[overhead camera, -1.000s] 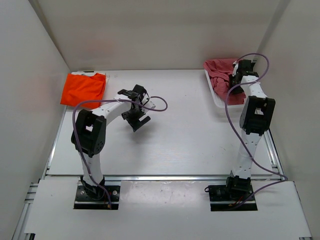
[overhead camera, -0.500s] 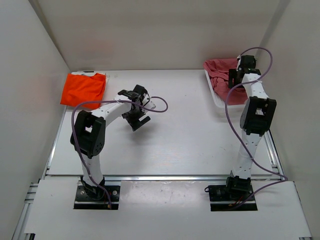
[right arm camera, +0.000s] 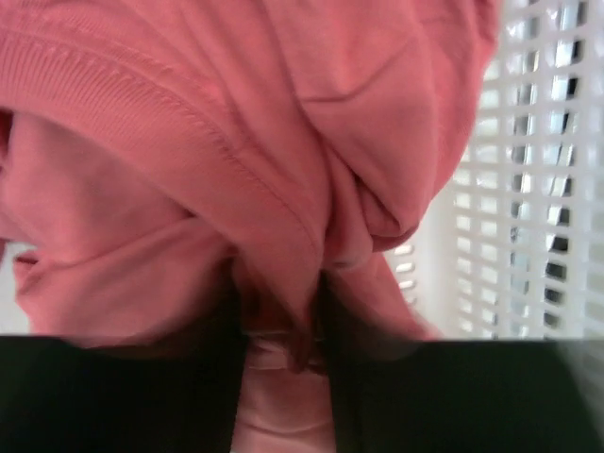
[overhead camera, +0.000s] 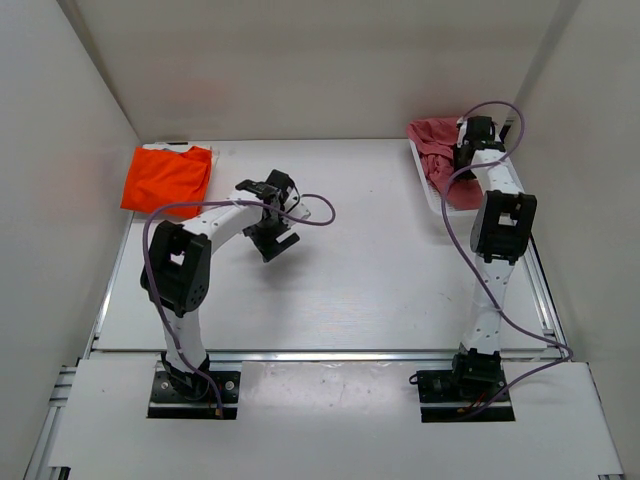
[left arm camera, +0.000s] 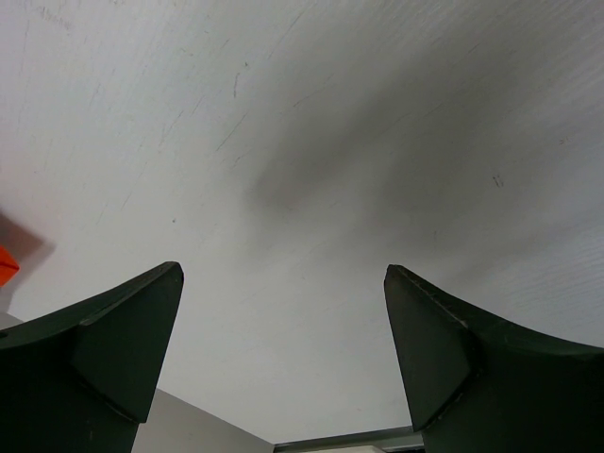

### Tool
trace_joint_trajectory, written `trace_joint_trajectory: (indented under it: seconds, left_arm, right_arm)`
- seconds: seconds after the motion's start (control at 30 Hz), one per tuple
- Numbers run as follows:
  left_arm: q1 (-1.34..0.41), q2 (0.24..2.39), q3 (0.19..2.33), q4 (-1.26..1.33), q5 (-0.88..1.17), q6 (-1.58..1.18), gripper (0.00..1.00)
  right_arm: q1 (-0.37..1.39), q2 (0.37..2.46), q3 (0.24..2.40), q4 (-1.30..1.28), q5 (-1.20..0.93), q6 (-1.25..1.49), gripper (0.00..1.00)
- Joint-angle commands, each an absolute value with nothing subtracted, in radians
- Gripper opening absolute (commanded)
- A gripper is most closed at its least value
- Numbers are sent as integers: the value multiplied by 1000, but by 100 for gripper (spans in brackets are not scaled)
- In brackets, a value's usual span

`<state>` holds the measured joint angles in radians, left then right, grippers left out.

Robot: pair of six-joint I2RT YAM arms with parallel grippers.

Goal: Fold and stack the t-shirts
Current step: Grab crumpled tshirt from bin with the right arm, then move the tshirt to the center of the board

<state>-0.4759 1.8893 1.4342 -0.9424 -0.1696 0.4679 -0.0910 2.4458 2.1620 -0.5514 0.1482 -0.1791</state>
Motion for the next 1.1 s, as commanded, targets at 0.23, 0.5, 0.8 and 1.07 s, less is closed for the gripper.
trace_joint_trajectory:
  seconds: [0.23, 0.5, 0.8, 1.07]
  left_arm:
    - [-469, 1862, 1462, -945, -201, 480, 99]
    - [-399, 1835, 1500, -920, -225, 485, 99]
    - [-243, 1750, 1591, -893, -170, 440, 99]
    - [-117, 1651, 1575, -859, -97, 429, 99]
  right_arm:
    - [-87, 2375, 2302, -549, 110, -132, 0]
    - [-72, 2223, 2736, -537, 29, -110, 0]
    - [207, 1941, 2724, -208, -74, -202, 0]
    - [399, 2029, 2806, -301, -51, -189, 0]
